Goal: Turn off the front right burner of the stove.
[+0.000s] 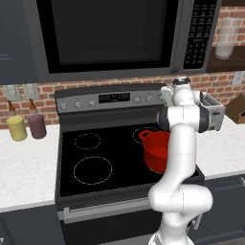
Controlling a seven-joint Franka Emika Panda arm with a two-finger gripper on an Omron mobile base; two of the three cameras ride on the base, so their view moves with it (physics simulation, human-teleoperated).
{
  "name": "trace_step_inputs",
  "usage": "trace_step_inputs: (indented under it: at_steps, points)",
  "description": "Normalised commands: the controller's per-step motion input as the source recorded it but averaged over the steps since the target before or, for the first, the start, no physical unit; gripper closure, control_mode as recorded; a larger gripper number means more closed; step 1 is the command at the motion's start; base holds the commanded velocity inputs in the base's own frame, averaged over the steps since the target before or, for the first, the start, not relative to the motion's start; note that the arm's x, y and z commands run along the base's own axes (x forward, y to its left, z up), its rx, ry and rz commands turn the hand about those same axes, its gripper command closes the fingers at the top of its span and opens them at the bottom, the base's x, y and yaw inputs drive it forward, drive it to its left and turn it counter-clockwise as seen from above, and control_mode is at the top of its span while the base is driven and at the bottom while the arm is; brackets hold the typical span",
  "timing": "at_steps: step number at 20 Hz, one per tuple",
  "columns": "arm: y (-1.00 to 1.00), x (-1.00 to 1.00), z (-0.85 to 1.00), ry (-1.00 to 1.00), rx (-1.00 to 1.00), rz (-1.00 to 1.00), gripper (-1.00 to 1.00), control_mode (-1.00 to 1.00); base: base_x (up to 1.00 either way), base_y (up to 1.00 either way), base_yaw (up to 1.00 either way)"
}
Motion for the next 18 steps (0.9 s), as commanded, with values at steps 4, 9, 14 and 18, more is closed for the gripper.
trace_step_inputs:
  at_steps: [4,9,14,18]
  points:
    - [0.00,0.46,-0.10,0.00,0.00,0.00,-1.00,-1.00,0.00,0.00,0.00]
    - [0.00,0.50,-0.08,0.00,0.00,0.00,-1.00,-1.00,0.00,0.00,0.00]
    - [0.05,0.58,-0.12,0.00,0.00,-0.01,-1.00,-1.00,0.00,0.00,0.00]
    - [0.12,0.43,0.00,-0.01,0.00,-0.07,-1.00,-1.00,0.00,0.00,0.00]
